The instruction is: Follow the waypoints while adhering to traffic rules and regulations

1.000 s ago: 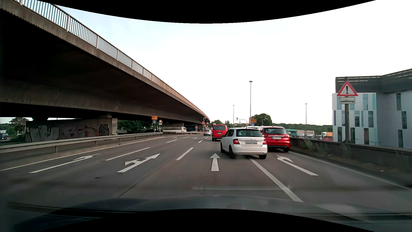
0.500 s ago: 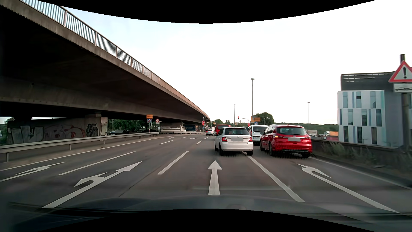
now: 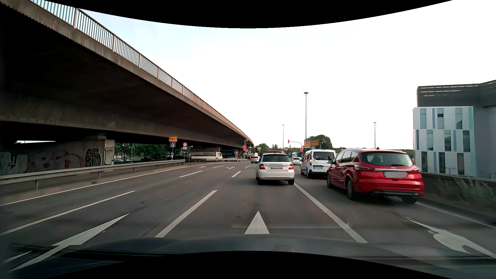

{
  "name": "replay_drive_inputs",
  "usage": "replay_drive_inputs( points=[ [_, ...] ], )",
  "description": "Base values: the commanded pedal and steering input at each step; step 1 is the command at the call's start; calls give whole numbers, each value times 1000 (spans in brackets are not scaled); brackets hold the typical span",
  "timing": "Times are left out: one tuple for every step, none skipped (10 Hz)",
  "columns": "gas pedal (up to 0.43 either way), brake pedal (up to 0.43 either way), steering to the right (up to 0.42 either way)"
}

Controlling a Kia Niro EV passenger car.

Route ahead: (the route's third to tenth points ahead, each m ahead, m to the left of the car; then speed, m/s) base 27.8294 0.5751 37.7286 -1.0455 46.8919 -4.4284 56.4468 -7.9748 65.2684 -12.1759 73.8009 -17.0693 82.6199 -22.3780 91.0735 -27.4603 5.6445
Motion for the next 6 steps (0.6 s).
replay_drive_inputs(
  points=[
    [47,0,-4],
    [59,0,-5],
    [59,0,-4],
    [59,0,-4],
    [59,0,-4],
    [59,0,-5]
  ],
)
